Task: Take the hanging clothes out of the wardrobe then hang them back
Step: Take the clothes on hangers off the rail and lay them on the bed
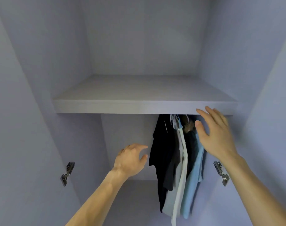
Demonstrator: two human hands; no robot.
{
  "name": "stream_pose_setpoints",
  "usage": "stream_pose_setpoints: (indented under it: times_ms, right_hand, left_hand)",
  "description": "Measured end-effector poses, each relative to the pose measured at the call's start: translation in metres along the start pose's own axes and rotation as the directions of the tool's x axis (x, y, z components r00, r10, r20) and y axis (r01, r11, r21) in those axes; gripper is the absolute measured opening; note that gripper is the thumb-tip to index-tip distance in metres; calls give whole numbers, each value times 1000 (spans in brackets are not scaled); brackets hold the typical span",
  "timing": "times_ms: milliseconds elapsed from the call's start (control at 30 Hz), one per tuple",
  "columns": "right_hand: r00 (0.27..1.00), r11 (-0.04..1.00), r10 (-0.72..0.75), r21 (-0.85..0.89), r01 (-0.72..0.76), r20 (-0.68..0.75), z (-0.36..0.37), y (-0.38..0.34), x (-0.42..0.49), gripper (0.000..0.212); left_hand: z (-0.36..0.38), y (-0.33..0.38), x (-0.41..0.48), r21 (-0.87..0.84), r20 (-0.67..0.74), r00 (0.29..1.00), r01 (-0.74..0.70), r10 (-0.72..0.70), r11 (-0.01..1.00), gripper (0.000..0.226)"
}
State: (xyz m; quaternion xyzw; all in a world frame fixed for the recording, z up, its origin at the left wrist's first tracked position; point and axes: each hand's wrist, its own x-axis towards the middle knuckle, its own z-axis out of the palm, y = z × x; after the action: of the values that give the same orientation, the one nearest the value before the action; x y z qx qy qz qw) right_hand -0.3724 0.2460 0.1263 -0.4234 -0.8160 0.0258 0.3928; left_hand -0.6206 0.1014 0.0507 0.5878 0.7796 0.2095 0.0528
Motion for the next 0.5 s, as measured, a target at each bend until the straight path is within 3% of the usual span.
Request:
stream_pose_setpoints:
  times_ms: [100, 200, 267, 400, 500]
  right_hand:
    - [996, 991, -38, -128, 27, -79, 12, 8, 46, 52]
    - [996, 975, -57, -220, 40, -73, 39, 25, 83, 51]
    - [979, 959, -123, -273, 75, -162, 63, 38, 95, 47]
    - [864, 937, -254, -331, 109, -434, 99, 61, 111, 40]
    - [769, 923, -324, -364, 128, -551, 113, 68, 122, 36]
  left_hand:
    - [9, 16, 31, -120, 31, 1000, 6, -2, 993, 43]
    - [27, 26, 65, -218, 71, 997, 31, -16, 975, 43]
    - [42, 30, 89, -261, 97, 995, 52, -27, 964, 43]
    - [80, 34, 135, -344, 166, 982, 140, -87, 928, 44]
    - [107, 40, 166, -431, 208, 967, 227, -149, 873, 41]
